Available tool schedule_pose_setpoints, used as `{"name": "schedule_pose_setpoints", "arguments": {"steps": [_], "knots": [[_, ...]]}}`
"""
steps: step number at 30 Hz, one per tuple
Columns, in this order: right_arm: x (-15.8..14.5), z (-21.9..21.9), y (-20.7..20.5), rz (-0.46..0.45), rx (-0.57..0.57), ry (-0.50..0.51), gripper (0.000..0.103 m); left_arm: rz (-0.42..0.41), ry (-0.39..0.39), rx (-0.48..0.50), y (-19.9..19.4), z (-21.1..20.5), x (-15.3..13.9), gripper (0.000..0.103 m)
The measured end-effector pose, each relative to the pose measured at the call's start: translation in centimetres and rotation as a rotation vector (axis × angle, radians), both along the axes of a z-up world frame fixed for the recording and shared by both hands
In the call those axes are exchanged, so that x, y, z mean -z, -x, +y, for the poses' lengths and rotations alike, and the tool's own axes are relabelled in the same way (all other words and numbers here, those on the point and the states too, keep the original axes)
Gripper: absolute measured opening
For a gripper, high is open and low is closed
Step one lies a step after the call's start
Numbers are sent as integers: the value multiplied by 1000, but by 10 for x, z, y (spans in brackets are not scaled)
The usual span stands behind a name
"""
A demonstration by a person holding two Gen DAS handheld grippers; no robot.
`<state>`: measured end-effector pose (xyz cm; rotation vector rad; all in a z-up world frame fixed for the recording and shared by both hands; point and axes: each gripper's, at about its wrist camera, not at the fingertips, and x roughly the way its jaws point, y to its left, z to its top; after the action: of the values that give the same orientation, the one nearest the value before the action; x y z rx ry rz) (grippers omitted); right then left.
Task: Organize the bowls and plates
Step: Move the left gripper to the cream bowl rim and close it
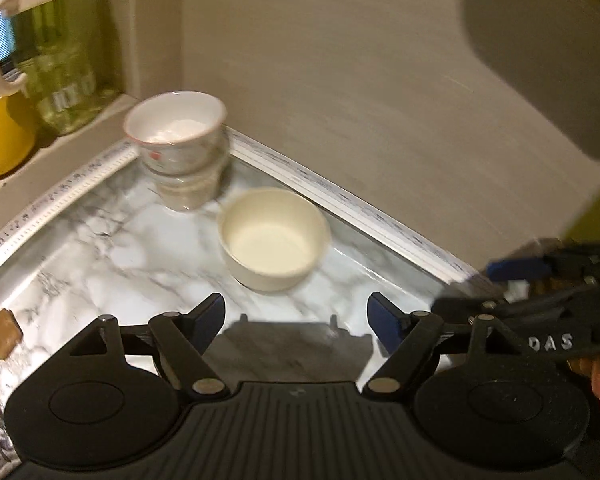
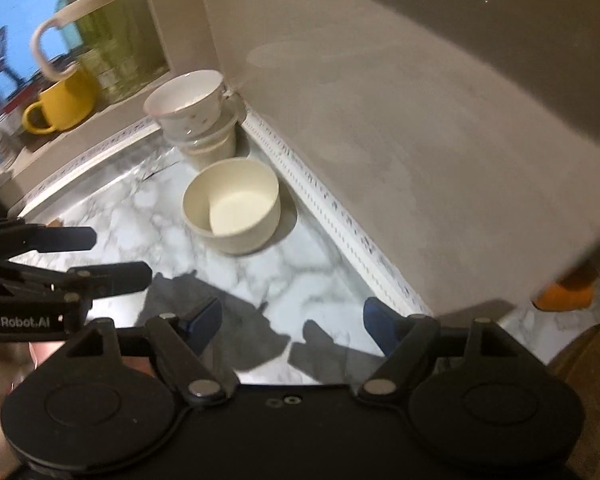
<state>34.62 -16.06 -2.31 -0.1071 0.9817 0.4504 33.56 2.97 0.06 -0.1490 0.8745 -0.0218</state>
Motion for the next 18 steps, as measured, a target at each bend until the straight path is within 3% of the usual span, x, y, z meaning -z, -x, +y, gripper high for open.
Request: {"name": "schedule_pose_setpoints", "arguments": {"steps": [9, 18], "knots": [[17, 39, -35, 21, 59, 10, 78, 46, 114, -114, -52, 41, 27, 79], [44, 63, -67, 68, 144, -5, 70, 85, 101, -159, -92, 41, 54, 78]]}}
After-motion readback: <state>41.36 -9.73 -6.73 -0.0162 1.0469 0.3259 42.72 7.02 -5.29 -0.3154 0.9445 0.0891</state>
